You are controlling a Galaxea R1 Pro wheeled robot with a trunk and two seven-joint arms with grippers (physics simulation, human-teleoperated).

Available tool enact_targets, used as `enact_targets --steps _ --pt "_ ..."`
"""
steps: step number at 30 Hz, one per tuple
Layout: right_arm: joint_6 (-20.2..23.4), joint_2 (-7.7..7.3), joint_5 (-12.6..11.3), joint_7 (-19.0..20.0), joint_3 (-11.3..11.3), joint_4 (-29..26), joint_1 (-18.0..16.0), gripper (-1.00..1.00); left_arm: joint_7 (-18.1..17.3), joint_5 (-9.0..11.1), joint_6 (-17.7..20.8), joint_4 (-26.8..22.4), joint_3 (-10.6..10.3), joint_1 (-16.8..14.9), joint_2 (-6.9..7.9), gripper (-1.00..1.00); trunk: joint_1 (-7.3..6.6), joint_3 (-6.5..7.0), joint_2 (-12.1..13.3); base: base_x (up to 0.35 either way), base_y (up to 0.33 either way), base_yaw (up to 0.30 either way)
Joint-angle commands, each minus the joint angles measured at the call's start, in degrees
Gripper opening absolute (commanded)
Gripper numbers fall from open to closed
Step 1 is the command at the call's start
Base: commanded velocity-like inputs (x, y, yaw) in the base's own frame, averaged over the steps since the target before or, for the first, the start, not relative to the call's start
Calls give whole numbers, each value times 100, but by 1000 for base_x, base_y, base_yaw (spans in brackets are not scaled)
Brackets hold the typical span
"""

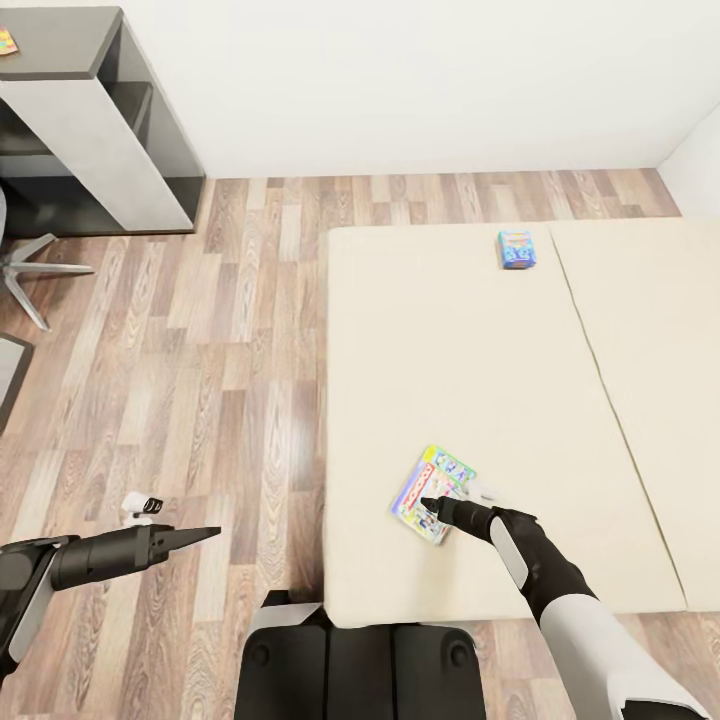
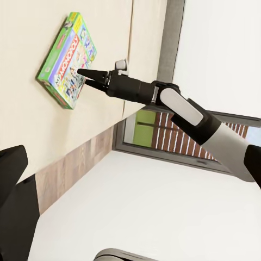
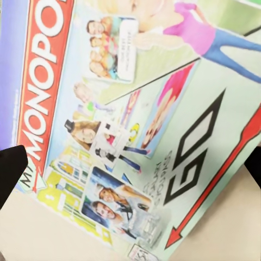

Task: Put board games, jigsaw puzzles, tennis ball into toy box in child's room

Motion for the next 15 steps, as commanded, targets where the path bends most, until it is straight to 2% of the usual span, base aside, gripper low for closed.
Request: enact_targets --steps 1,15 --pt "39 2 -19 17 -19 -7 -1 100 -22 -2 61 -1 -1 -3 2 100 3 -6 -9 0 42 0" --pt "39 2 -19 17 -19 -7 -1 100 -22 0 61 -1 -1 -3 2 100 3 -6 -9 0 66 0"
